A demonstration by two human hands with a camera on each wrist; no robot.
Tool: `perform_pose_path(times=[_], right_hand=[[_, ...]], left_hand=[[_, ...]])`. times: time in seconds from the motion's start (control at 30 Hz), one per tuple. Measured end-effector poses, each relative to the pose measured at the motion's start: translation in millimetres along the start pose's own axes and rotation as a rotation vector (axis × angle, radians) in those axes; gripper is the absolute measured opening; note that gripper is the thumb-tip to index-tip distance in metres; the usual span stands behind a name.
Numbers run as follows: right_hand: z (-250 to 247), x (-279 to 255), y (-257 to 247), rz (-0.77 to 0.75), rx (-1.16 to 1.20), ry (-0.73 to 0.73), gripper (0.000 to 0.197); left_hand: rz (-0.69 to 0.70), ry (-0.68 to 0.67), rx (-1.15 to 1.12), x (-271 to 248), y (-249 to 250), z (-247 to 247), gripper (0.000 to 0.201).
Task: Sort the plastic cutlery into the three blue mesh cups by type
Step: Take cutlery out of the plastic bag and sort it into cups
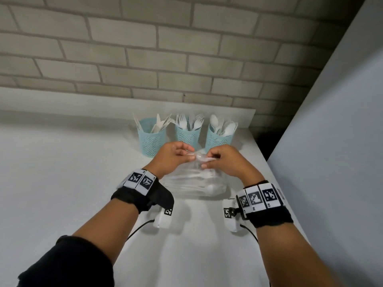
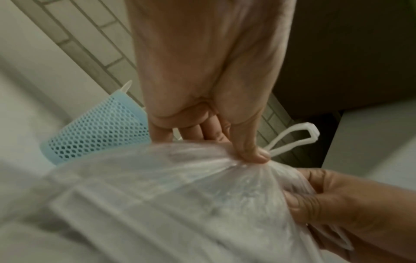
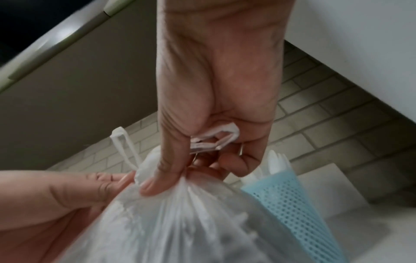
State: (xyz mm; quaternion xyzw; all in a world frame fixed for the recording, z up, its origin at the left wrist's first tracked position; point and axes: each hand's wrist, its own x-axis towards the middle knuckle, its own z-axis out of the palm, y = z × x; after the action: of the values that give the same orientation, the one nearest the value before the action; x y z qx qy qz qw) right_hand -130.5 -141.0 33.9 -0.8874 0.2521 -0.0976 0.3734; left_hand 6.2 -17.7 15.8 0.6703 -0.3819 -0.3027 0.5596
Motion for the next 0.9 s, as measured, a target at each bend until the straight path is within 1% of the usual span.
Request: perform_pose_path(times=[0.07,0.2,0.23,0.3,0.33,0.37,0.43,0.5,0.57,0.63,0.67,0.7,0.77,0.8,0.83,0.9], right_hand=[[4.4,-2.6,9.7,0.033,0.021,0.009,0.022],[10.4,-7.9,17.2,0.053,0.081,0.070,0.022],[10.2,-9.8,14.5,0.035,0.111,0.087,0.027],[8.8,-11.3,8.2,-0.058,0.120,0.124,0.039],[8.9,-11.1,4.5,-0.108,0.104,0.142,0.037],[10.0,-10.8,-0.4,-0.152,0.093,0.161,0.028],[12.0,-8.0,-7.8,-0.190,0.118,0.214,0.013],[11.0,-7.3,-15.2,-0.196,0.238,0.286,0.010],[4.4,-8.7,-20.9,-0.234,0.449,0.379,0.008],[-5.4,-10.6,-25.1,-0.267,0.566,0.448,0.010],[-9.0,-11.0,-24.6,-0.263,0.584,0.443,0.011],[-11.1,-11.6,-23.3,-0.242,0.590,0.405,0.015],[-12.6,-8.9,-10.7,-0.121,0.490,0.280,0.039],[-11.7,-6.9,-1.5,-0.039,0.369,0.204,0.049],[-9.3,-5.4,6.6,0.027,0.226,0.119,0.052],[0.7,-4.1,16.6,0.079,-0.003,-0.018,0.048]], left_hand=[[-0.002,-0.008,0.011,3.4,-6.8,6.2,0.024],[0.000,0.006,0.012,6.4,-16.1,13.1,0.027],[0.001,0.011,0.007,6.5,-17.2,13.8,0.026],[0.008,0.015,0.000,5.7,-18.4,14.4,0.024],[0.016,0.016,0.000,4.7,-18.5,14.8,0.021],[0.025,0.017,0.000,4.3,-19.1,15.1,0.019],[0.045,0.021,0.006,3.8,-20.2,15.8,0.018],[0.071,0.042,0.062,4.4,-23.5,15.7,0.019],[0.083,0.070,0.129,4.3,-28.3,15.9,0.018],[0.080,0.101,0.152,3.1,-32.6,16.1,0.014],[0.083,0.111,0.145,2.1,-33.6,16.1,0.014],[0.085,0.118,0.135,1.7,-34.2,15.7,0.015],[0.086,0.112,0.122,0.9,-33.1,14.2,0.012],[0.084,0.099,0.120,0.4,-31.7,13.3,0.010],[0.079,0.084,0.115,-0.1,-30.4,12.4,0.009],[0.077,0.071,0.106,-1.1,-28.7,11.3,0.011]])
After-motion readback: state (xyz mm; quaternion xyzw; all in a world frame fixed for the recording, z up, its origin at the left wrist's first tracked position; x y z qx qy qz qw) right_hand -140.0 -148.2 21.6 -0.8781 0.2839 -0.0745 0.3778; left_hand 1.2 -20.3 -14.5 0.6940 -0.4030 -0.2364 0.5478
